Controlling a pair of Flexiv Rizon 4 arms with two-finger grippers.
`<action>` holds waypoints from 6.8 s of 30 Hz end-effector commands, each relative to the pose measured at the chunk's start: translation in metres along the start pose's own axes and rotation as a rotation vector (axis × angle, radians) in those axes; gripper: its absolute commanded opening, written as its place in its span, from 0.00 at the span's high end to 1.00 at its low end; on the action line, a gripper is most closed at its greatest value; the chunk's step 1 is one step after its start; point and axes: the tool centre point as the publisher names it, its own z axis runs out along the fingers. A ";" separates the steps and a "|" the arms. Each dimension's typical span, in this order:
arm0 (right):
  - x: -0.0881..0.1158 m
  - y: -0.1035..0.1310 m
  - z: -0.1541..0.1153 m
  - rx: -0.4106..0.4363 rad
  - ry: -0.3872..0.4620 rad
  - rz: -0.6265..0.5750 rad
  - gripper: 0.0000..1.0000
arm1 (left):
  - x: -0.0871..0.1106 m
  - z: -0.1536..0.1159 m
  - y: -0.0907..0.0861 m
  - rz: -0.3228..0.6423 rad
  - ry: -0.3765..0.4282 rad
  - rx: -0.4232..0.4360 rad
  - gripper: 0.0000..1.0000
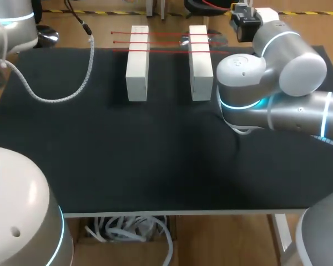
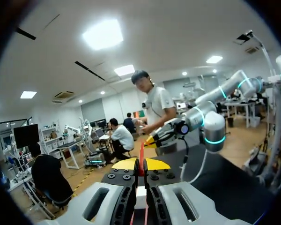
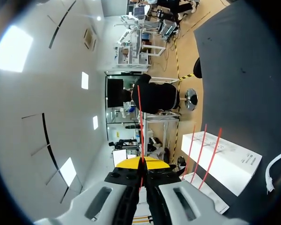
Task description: Grab the tape and strap the tape.
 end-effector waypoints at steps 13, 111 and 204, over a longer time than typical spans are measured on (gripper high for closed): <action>0.000 -0.001 -0.009 0.002 -0.006 -0.018 1.00 | 0.010 -0.002 -0.008 0.079 0.073 -0.298 1.00; -0.015 -0.039 -0.015 0.125 -0.037 -0.068 0.00 | 0.039 0.035 -0.019 0.184 0.314 -0.882 1.00; -0.010 -0.006 -0.034 -0.089 0.267 0.110 0.55 | 0.039 0.035 -0.019 0.184 0.314 -0.882 1.00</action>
